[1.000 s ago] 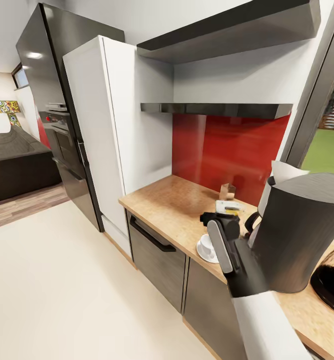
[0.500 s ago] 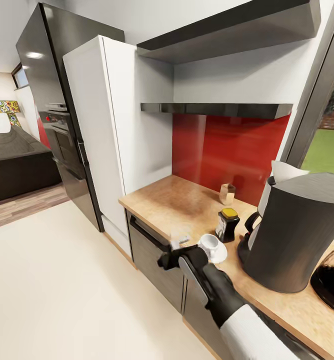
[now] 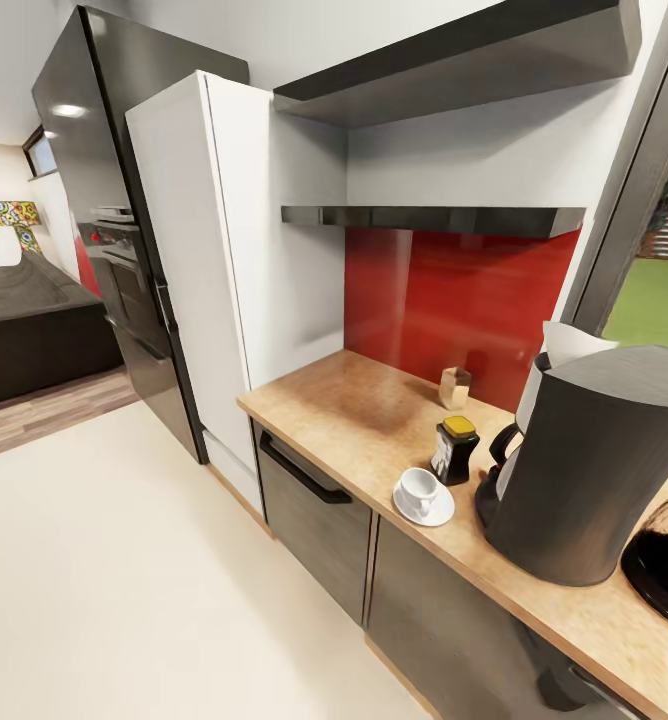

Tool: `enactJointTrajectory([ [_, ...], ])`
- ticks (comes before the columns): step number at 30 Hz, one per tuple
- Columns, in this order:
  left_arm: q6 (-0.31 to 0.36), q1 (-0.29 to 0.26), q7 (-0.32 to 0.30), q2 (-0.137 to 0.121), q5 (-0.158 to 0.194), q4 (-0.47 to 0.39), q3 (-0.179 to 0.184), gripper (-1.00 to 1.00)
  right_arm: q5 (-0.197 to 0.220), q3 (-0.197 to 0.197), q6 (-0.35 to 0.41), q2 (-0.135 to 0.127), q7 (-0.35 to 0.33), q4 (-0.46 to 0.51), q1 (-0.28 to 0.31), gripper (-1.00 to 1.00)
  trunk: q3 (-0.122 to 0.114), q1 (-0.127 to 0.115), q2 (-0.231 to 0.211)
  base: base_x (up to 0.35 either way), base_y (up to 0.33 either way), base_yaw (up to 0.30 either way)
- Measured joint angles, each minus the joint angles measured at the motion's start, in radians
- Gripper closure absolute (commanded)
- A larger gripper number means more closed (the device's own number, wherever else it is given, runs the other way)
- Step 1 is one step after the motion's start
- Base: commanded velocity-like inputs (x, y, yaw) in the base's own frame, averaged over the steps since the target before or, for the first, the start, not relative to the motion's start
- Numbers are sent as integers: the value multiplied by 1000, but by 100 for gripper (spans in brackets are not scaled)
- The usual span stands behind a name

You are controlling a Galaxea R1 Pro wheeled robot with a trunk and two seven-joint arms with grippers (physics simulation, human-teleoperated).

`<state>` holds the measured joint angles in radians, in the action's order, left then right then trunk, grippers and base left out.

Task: Set up a coffee station on the kitchen countertop: keep the coffee maker on the countertop, move the bottle of coffee from the kitchen shelf to the counter next to the coffee maker, place a paper coffee filter on top of the coffee maker, put the saucer next to the coffee maker with the coffee cup on the saucer, and place the electric kettle next to the coffee maker.

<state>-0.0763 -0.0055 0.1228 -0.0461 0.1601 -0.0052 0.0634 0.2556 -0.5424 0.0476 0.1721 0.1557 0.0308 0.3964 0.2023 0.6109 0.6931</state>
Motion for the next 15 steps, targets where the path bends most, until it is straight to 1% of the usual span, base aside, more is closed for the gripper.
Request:
enactJointTrajectory([
  [1,-1,0,0,0,0,0,0,-100,1,1,-37,-22,1,1,-34,-100,0,0,0,0,0,0],
  [2,-1,0,0,1,0,-1,0,-100,0,0,-68,-38,1,0,-55,-100,0,0,0,0,0,0],
  [3,-5,0,0,1,1,-1,0,-100,3,2,-140,-61,1,0,-88,-100,0,0,0,0,0,0],
  [5,-10,0,0,1,1,-1,-1,-100,3,0,-193,-74,1,0,-113,-100,0,0,0,0,0,0],
  [8,-13,0,0,1,2,0,-2,-100,4,-1,-225,-83,1,-1,-135,-100,0,0,0,0,0,0],
  [15,-14,1,1,-3,6,0,-2,-100,0,0,-234,-85,3,3,-144,-100,0,0,0,0,0,0],
])
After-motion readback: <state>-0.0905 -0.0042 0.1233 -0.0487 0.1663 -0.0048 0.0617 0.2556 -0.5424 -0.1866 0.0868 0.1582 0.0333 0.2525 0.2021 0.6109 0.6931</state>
